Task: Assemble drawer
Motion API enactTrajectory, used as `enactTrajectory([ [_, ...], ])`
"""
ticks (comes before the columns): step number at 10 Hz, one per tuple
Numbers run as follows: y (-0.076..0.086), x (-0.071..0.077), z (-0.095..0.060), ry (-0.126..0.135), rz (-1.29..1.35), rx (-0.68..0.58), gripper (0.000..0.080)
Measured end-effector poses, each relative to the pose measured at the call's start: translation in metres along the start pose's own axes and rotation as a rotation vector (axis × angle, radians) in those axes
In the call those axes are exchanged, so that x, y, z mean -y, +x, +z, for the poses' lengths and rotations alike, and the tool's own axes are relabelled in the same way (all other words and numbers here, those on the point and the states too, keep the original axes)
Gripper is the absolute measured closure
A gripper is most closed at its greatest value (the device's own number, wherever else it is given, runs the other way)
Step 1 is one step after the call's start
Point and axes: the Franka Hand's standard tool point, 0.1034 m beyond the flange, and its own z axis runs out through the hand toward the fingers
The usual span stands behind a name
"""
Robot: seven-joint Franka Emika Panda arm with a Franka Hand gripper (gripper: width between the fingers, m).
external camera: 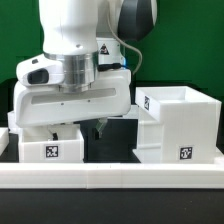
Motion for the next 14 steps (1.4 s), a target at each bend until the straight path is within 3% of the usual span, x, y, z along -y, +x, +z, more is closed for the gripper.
enactTrajectory([
  [4,0.0001,0.0023,0.0033,-0.002,-0.004,0.0,0.0151],
  [5,0.0,0.0021,0.0033,-0.002,-0.004,0.0,0.0279],
  [6,-0.0001,0.0021,0.0034,-0.002,-0.005,0.0,0.0279],
  [7,-0.0006,0.0023,0.0038,-0.002,-0.005,0.001,0.0415],
  [8,-0.0015,0.0026,0.0044,-0.001,-0.005,0.002,0.0605],
  [9,-0.0013,0.003,0.0042,-0.001,-0.005,0.002,0.0605],
  [10,-0.0006,0.0033,0.0031,-0.002,-0.006,0.0,0.0729],
  [14,-0.0002,0.0031,0.0026,-0.002,-0.006,-0.001,0.0758],
])
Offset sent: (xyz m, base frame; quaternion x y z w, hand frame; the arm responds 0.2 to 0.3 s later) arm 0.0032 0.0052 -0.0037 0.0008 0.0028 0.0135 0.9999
